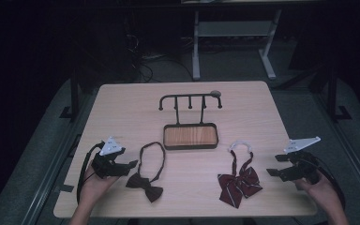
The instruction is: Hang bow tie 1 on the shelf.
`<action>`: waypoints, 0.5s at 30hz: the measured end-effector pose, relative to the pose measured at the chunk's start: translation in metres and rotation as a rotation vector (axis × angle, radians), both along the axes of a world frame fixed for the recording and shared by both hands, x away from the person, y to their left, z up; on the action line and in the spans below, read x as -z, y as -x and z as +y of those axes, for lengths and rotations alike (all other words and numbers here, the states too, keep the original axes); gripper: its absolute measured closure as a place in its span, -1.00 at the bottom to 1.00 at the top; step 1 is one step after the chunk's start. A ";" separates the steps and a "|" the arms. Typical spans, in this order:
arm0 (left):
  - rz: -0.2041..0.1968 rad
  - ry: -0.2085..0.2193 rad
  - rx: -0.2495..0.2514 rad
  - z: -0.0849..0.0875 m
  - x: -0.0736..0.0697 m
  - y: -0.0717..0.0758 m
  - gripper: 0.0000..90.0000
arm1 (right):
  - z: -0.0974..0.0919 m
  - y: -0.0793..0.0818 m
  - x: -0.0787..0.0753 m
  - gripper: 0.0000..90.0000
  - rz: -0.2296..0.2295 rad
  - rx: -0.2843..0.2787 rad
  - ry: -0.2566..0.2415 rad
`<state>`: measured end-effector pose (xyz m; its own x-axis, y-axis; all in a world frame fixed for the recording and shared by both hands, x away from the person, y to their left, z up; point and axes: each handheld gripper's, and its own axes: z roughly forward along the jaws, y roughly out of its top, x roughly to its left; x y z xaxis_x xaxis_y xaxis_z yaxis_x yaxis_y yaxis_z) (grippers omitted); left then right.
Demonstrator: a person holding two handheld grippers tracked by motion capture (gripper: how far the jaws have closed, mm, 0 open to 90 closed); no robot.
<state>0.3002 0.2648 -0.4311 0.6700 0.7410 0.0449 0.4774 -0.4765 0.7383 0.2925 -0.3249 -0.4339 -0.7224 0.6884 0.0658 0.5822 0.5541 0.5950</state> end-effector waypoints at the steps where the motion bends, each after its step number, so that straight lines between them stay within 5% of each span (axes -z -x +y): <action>1: -0.002 -0.004 0.000 0.000 0.000 0.000 -0.37 | 0.001 0.000 0.000 -0.33 0.002 0.002 -0.001; 15: 0.006 -0.003 -0.015 0.004 0.001 0.002 -0.37 | 0.013 -0.005 -0.006 -0.33 -0.003 -0.048 -0.010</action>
